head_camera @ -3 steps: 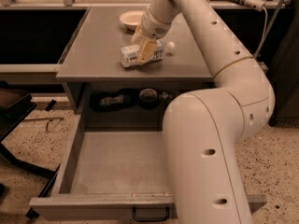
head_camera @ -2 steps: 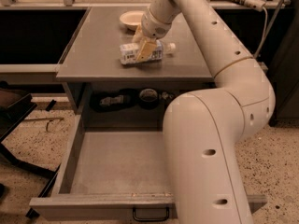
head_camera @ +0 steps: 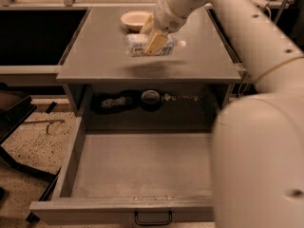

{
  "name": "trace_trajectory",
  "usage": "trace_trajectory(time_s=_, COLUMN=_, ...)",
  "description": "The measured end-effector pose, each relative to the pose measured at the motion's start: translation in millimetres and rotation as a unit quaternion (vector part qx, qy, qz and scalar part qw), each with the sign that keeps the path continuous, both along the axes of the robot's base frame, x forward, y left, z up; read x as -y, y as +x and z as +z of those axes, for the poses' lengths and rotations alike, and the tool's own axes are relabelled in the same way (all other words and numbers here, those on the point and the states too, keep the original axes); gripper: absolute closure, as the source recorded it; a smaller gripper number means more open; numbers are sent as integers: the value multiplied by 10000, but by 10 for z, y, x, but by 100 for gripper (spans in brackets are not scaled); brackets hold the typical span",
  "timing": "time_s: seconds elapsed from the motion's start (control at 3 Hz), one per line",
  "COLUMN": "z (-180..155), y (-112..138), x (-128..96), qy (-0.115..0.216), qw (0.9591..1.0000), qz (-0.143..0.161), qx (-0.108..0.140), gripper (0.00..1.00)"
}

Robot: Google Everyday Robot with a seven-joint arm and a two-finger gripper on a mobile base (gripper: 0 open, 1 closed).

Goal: Place blue plastic bottle into top drawer

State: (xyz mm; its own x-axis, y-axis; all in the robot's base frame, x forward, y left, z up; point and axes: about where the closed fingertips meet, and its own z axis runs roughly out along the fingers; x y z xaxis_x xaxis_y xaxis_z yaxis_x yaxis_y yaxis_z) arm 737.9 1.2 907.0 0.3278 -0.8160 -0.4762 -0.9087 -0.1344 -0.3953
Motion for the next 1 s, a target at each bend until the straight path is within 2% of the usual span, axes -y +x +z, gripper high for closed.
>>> trace_trajectory(time_s=0.33, z=814, y=-473, x=244, qy=659, qw=9946, qz=-462, qx=650, gripper=100)
trace_trajectory(time_s=0.67, z=1422, y=-1060, x=229, qy=1101, qw=9833, qz=-754, qx=1241, gripper=100)
trace_trajectory(time_s=1.0, z=1581, y=-1533, x=68, qy=1340, qw=9735, qz=-898, qx=1619, gripper=100)
